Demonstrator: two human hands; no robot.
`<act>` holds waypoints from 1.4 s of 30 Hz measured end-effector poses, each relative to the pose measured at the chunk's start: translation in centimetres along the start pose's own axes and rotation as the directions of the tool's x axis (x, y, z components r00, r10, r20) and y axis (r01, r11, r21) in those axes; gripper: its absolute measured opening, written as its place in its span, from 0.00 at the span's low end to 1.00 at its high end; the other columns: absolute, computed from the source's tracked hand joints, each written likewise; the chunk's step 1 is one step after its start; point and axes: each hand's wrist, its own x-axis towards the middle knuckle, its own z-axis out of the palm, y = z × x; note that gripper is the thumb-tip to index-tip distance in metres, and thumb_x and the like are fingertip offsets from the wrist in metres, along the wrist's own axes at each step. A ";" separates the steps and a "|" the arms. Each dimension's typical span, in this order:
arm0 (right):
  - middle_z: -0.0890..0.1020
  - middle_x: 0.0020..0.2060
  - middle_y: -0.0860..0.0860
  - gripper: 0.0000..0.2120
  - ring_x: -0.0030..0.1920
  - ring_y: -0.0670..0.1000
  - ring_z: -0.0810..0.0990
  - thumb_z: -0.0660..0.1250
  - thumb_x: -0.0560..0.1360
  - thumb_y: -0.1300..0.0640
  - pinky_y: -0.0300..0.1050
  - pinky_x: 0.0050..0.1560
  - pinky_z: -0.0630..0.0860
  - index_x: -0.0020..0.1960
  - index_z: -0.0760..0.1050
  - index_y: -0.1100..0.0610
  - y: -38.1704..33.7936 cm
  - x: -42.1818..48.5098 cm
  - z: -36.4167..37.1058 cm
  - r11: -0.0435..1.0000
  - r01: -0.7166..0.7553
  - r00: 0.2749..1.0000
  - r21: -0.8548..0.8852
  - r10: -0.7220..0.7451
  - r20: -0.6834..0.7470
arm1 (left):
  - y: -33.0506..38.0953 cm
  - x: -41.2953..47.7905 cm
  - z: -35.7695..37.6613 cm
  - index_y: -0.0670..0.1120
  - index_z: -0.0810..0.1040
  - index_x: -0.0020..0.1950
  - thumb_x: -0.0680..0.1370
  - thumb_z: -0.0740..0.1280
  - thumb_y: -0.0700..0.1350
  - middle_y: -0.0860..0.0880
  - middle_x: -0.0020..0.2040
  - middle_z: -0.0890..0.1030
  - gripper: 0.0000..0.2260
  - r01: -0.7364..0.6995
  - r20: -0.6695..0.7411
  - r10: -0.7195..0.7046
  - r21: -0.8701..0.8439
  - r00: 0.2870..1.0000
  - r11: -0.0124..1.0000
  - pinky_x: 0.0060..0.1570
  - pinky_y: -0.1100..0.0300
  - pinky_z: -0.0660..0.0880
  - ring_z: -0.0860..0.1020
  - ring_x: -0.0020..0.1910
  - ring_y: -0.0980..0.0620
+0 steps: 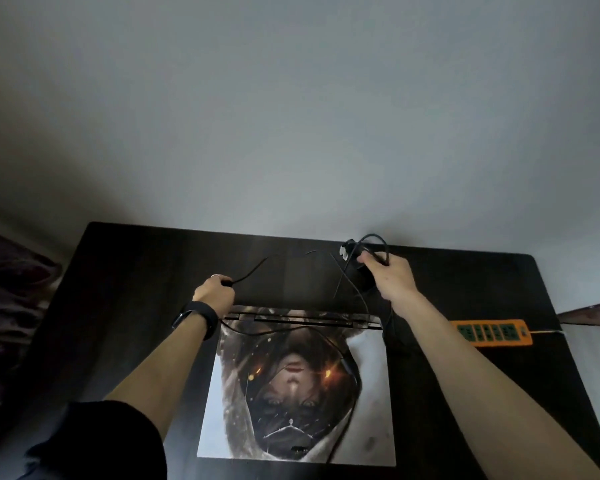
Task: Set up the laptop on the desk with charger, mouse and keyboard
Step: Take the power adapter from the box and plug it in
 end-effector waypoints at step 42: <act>0.76 0.50 0.42 0.20 0.50 0.48 0.80 0.63 0.76 0.34 0.46 0.48 0.78 0.58 0.70 0.47 15.1 -5.8 -1.1 0.837 0.234 0.972 -0.496 -0.206 0.110 | 7.3 -4.8 17.4 0.47 0.76 0.60 0.76 0.69 0.48 0.50 0.53 0.78 0.14 -0.299 -0.072 0.302 0.039 0.951 0.953 0.54 0.60 0.74 0.77 0.47 0.55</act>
